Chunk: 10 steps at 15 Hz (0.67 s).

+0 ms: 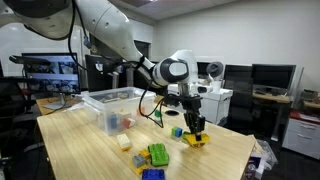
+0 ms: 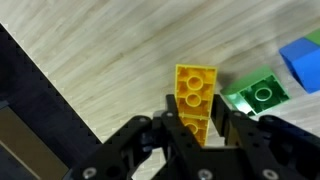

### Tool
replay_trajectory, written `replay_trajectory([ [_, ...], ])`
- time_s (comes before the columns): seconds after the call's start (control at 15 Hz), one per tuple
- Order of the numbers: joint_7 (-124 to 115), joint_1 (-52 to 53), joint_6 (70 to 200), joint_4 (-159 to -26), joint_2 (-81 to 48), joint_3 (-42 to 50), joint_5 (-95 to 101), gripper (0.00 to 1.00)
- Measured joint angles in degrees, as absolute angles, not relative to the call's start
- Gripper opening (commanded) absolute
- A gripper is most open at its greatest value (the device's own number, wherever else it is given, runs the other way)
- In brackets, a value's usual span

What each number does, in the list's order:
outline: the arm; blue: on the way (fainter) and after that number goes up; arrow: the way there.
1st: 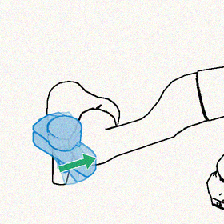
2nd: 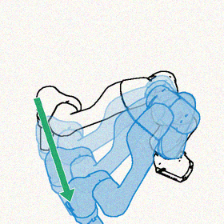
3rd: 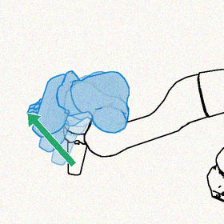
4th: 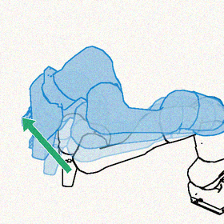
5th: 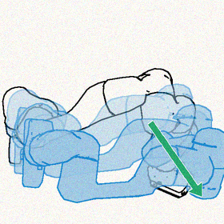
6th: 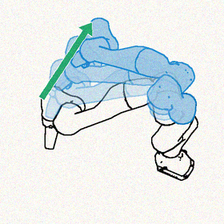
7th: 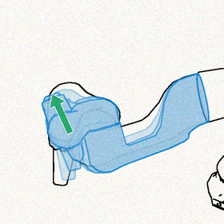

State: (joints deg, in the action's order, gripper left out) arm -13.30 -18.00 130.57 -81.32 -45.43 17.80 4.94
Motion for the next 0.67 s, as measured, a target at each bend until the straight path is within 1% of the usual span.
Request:
replay_trajectory([
  [0.33,-13.3,-18.56,130.41,-82.27,-42.85,17.51,3.84,0.12],
  [0.67,-8.35,-17.39,130.96,-84.66,-31.21,11.3,-0.37,0.12],
])
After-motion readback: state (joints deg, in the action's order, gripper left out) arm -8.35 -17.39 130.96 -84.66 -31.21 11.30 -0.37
